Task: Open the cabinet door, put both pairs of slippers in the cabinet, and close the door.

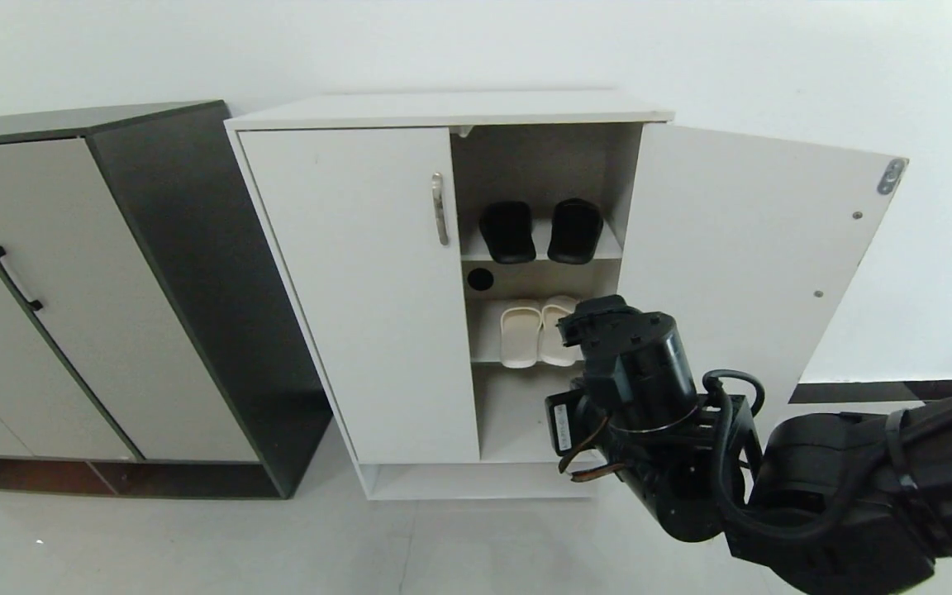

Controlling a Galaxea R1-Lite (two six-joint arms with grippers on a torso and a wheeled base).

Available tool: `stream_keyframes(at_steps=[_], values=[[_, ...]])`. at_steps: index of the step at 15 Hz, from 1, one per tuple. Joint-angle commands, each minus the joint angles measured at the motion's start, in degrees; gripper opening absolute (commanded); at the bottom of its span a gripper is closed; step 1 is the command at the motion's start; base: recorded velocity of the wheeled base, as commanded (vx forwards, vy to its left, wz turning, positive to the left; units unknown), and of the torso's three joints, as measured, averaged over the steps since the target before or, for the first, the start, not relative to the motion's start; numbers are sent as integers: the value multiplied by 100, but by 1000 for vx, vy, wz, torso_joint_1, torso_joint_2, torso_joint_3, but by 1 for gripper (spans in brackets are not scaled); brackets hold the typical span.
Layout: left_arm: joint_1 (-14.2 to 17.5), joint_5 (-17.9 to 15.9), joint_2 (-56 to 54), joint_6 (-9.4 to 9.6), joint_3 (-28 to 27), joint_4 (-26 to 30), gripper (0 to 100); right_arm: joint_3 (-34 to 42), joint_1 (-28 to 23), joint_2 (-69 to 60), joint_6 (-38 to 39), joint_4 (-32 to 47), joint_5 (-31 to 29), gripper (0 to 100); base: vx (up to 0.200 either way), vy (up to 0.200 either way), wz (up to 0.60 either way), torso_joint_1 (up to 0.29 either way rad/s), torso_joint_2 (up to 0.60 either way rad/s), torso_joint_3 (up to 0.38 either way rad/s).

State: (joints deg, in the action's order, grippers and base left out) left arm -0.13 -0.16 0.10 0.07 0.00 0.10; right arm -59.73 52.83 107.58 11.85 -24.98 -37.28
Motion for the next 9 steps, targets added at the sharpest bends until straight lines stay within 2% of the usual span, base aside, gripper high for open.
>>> stream_keyframes(at_steps=[1,4,9], values=[[-4,-2,8,1,0,-10,0,-3,25,0,2,-16,1,0,0,0,0,61,-574,-364],[-4,-2,8,1,0,-10,0,-3,8,0,2,-16,1,0,0,0,0,77,-505,-352],[-4,-2,8,1,0,-10,0,-3,-10,17,2,-16,1,0,0,0,0,138,-462,-332]])
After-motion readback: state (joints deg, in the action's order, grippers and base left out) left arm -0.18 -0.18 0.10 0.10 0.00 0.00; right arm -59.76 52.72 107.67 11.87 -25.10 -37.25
